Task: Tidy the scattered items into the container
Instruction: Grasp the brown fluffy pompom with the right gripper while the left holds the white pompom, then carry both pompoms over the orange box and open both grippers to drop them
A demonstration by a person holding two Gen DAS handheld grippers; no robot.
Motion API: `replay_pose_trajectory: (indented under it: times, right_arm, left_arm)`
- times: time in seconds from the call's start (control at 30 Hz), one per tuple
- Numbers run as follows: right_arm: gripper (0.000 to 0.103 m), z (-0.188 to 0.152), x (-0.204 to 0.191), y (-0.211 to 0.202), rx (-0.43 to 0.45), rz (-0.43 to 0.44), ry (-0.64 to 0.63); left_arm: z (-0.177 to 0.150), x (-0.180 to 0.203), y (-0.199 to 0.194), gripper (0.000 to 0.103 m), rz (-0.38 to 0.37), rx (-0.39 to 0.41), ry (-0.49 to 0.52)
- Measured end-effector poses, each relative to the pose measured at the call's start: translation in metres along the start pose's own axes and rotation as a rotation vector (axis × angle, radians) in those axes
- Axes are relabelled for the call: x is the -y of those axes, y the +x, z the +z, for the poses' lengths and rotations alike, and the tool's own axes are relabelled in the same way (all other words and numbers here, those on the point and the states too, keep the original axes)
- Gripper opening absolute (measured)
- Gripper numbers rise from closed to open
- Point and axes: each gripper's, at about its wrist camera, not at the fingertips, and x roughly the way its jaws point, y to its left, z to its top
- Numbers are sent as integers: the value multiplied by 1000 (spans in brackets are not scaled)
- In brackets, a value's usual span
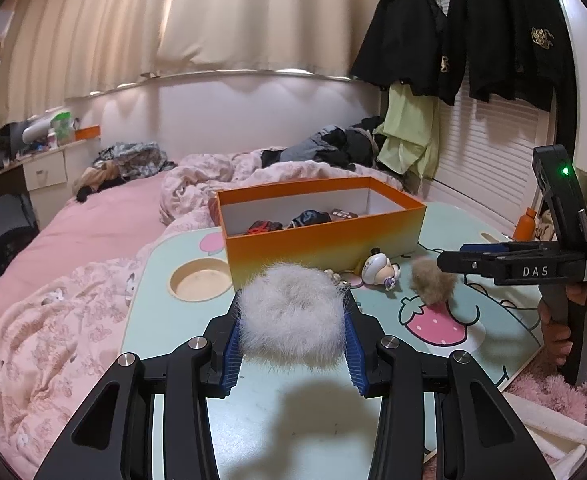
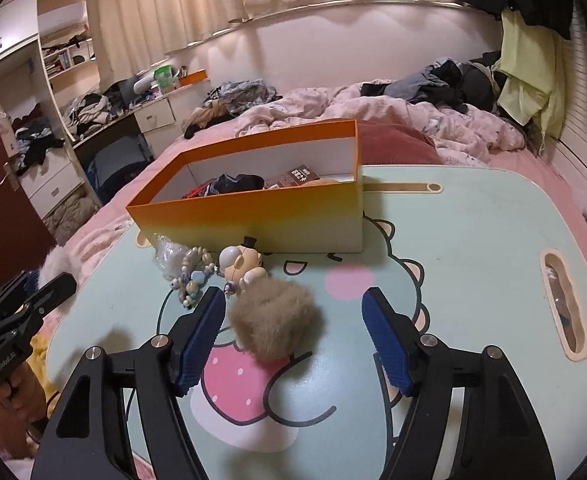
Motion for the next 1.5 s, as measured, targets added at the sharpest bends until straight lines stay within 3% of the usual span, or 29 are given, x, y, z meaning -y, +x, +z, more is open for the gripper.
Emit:
replay_pose_trajectory:
  times: [0.33,0.37,0.43,0.7,0.97,1.17,1.37,1.43,1.5]
  right_arm:
    - [71,-2,-22,35,-104,-74,-114]
    - [59,-4,-22,38,-116,-64,-118]
    - [25,-7,-19,41,-140,-33,-103]
    - [25,-4,-13,10,-45,45,-73]
    - [25,46,-15,-8,37,80,-90]
    - [25,85,-2,20,36,85,-44]
    - [26,94,4,55,-17,49,-35]
    - [30,93,5,63,-28,19,-37]
    - [37,91,4,67,-32,-38,-51]
  left_arm:
    - [-3,5,3,42,-10,-10,4]
    - [-3,5,2,42,-11,-11,2]
    - [-4,5,3,42,-15,-13,-1]
    - [12,9,11,42,-37,-18,-12]
    - [72,1,47,42,-88,-35,-51]
    - [105,-4,99,42,-80,-103,-75]
    - [103,-5,149,42,-46,-207,-87]
    - [99,-5,159,54,-45,-251,-114]
    - [97,-5,159,64,-32,-235,-135]
